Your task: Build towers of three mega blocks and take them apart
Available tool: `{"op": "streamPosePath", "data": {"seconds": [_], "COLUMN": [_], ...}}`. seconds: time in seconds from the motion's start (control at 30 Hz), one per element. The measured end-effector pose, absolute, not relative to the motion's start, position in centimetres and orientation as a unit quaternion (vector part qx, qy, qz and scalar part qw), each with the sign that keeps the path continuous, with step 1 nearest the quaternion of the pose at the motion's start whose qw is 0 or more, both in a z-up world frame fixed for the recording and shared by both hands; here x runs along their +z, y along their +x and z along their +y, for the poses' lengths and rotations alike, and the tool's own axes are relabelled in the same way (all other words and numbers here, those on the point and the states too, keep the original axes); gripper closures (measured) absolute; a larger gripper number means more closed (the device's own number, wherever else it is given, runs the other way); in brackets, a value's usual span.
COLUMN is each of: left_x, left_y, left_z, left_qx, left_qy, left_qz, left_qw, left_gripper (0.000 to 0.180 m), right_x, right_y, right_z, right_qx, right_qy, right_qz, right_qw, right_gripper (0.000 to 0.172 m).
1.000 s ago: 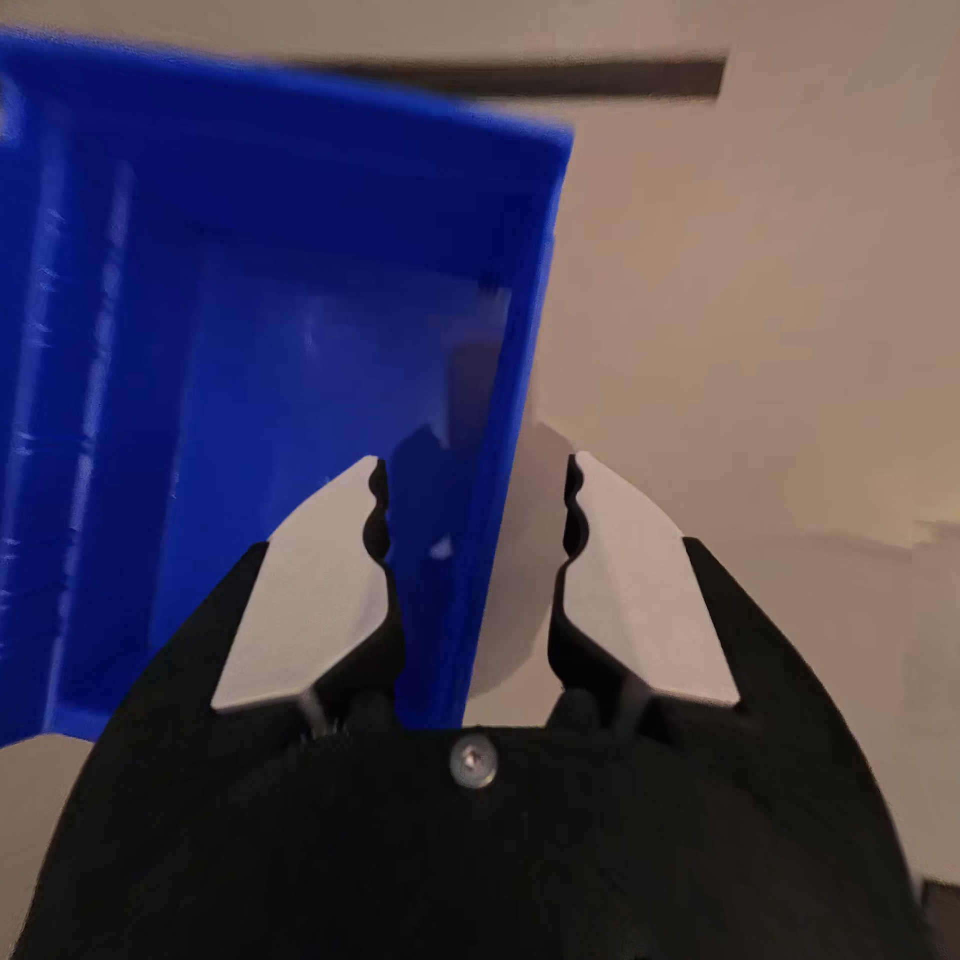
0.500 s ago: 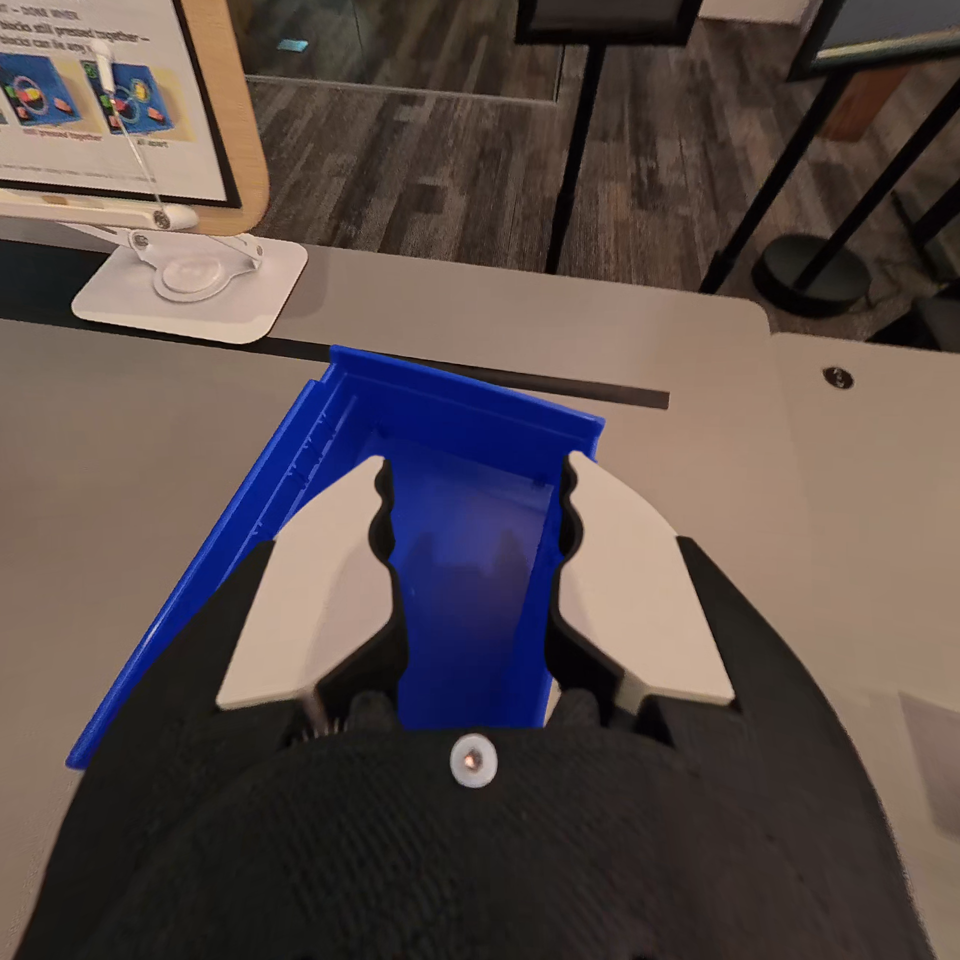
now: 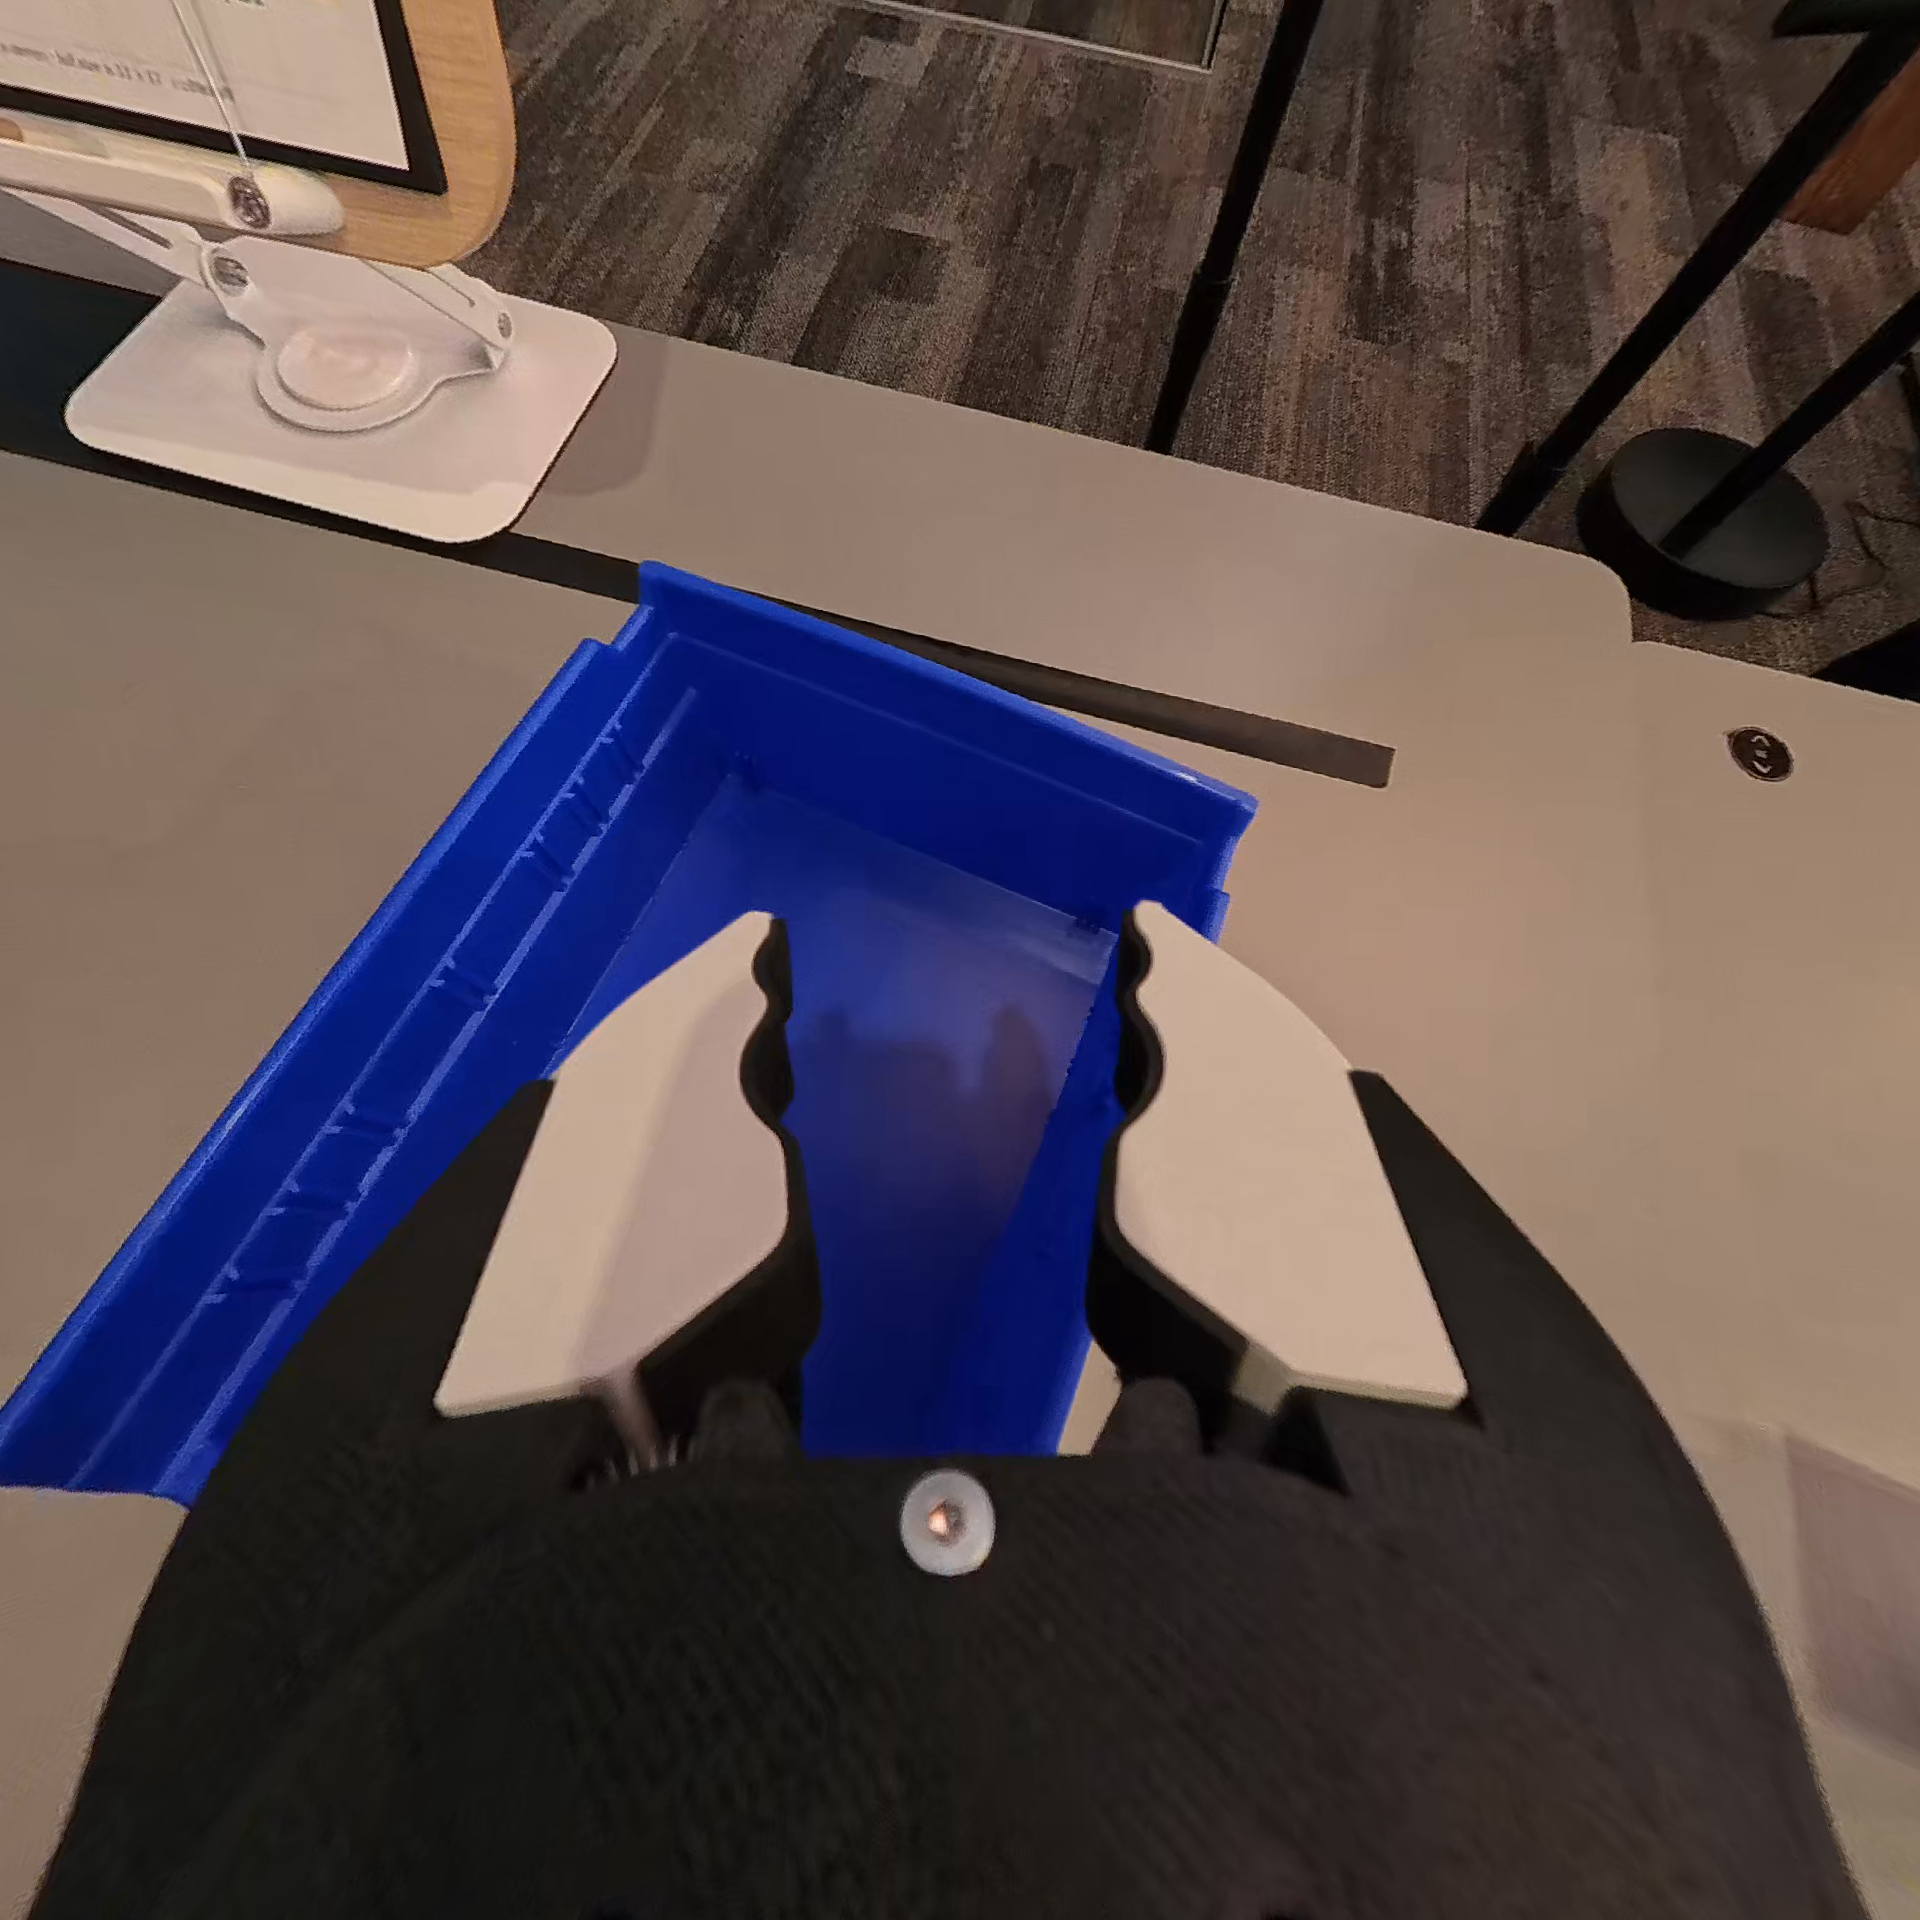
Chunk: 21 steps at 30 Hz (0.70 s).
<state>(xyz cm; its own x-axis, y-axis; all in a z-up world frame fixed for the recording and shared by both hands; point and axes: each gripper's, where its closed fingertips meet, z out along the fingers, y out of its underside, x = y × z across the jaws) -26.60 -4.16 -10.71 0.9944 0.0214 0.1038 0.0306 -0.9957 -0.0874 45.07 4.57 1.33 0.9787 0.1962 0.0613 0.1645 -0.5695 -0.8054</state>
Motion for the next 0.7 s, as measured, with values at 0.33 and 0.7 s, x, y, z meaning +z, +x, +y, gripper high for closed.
{"op": "streamPosePath", "data": {"seconds": [0.33,0.7], "left_x": [-11.1,-11.1], "left_y": [-30.5,-29.1], "left_z": [-3.3,-0.2], "left_qx": [0.036,0.054], "left_qy": [-0.998,-0.979], "left_qz": [0.004,0.157], "left_qw": [0.06,0.115], "left_gripper": [0.14,0.138], "right_x": [0.6,0.5], "right_y": [44.5,44.3], "right_z": [4.7,5.7], "right_qx": [0.008,-0.005], "right_qy": [-0.888,-0.878], "right_qz": [-0.127,-0.137], "right_qw": [0.441,0.458], "right_gripper": [0.112,0.117]}}
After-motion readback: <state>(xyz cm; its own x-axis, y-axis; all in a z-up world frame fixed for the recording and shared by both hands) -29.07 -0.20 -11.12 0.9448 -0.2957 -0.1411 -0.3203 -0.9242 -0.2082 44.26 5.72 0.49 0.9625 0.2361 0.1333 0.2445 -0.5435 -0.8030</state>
